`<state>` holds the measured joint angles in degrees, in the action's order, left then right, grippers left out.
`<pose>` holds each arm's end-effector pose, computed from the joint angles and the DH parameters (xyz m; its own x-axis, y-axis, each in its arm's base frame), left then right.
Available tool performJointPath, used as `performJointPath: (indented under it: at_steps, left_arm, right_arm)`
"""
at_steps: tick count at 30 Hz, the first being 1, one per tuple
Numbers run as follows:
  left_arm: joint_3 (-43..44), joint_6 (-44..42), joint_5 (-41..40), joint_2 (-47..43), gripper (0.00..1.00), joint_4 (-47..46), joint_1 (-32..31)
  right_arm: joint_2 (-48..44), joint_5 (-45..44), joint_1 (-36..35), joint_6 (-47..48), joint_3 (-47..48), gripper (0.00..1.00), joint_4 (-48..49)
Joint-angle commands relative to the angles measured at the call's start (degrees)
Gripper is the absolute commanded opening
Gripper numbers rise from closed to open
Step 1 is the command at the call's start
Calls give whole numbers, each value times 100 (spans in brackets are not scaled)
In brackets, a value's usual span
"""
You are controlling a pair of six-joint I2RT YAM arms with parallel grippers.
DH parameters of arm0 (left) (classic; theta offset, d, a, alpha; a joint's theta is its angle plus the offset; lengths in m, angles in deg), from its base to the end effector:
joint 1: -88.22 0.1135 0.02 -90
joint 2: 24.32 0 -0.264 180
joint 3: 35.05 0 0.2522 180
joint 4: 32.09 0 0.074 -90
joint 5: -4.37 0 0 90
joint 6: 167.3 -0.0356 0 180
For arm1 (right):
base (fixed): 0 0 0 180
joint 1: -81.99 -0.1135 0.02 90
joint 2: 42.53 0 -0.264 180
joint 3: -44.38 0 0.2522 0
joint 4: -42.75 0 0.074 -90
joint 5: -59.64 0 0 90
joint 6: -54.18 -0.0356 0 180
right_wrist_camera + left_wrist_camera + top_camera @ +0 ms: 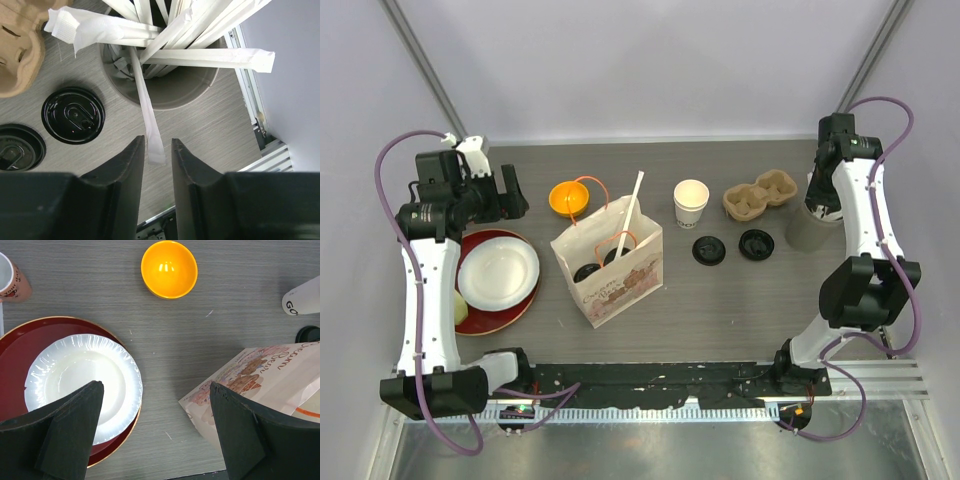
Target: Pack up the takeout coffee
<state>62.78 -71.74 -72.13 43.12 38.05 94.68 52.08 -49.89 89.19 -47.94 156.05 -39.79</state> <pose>0.2193 0.0165 0.4154 -0.6391 -0.1672 -0.7508 0.0071 0.9748 -0.2231 0.3229 -0.0528 0.3528 -0.8288 0.3042 -0.4696 0.4396 0.8733 -0.2102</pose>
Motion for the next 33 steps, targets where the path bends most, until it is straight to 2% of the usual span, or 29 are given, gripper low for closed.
performJointPath:
  at_steps: [1,8,11,12,13,22,25,30,33]
  left_arm:
    - [197,-64,-14,-47,91,-162,39]
    - [206,-64,-23,-38,91,-189,31]
    - [215,-82,-31,-29,91,-180,31]
    - [215,-90,-23,-29,91,-189,31]
    - [215,-90,-23,-29,91,-180,31]
    - [197,-90,12,-20,91,-242,22]
    - [223,-90,39,-12,91,-303,31]
    - [189,-29,171,-3,91,-558,31]
    - [171,41,276,32,91,-654,22]
  right_arm:
    - [84,2,18,-45,132,32,154]
    - [75,-42,18,-63,0,33,110]
    - [119,-42,18,-54,18,21,136]
    - [119,-51,18,-54,61,6,110]
    - [145,-68,18,-62,97,1,58]
    - [-30,-227,18,-89,861,1,-487]
    - [-74,-218,18,-273,1405,1,-846]
    - [-118,-630,18,-528,2855,1,-1488]
    - [-249,-710,18,-861,3462,1,-1569]
